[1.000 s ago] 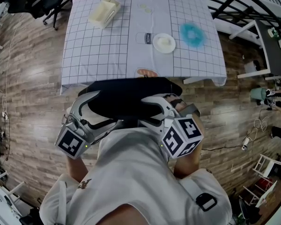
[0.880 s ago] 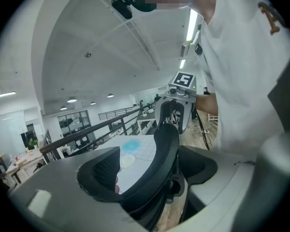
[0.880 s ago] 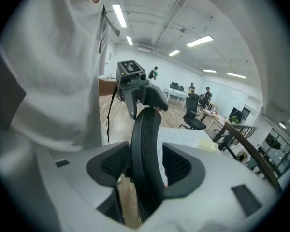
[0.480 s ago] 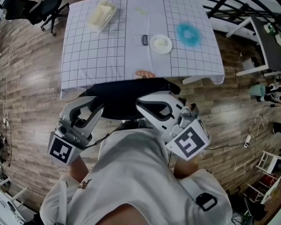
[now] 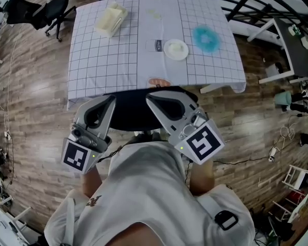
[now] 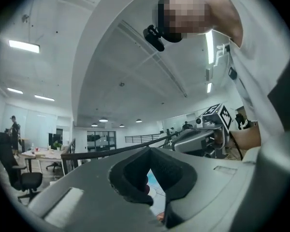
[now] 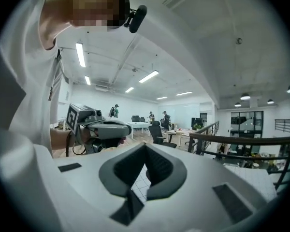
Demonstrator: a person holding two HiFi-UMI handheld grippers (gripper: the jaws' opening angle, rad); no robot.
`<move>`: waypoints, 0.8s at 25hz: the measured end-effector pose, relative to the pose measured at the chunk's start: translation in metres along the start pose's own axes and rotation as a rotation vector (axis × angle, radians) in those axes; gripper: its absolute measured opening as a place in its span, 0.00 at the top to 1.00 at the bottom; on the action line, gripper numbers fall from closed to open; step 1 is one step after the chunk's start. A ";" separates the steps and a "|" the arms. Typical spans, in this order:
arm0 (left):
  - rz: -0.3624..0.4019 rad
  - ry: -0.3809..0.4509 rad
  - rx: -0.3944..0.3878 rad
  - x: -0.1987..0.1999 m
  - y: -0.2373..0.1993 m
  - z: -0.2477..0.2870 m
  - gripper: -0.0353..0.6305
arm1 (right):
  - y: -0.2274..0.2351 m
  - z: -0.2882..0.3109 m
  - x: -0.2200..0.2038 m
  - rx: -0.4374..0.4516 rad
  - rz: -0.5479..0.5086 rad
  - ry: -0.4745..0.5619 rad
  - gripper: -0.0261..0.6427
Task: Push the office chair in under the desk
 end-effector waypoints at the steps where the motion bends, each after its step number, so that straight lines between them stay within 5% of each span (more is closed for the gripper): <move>1: -0.017 0.002 -0.001 -0.001 0.000 0.001 0.94 | 0.000 0.001 -0.001 -0.002 0.014 0.002 0.96; 11: -0.120 -0.019 -0.023 -0.010 0.002 0.007 0.94 | 0.003 0.009 -0.011 -0.012 0.110 0.024 0.96; 20: -0.113 -0.031 -0.031 -0.009 0.004 0.008 0.94 | 0.003 0.007 -0.012 0.003 0.126 0.036 0.96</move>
Point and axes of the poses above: the fingertips, and each gripper's own axes: z forward along the fingers, y to its right, x out of its top, the point moved 7 cm from there along -z, backward along the fingers, and after that the axes turned 7 degrees about -x, right-handed, at the moved point
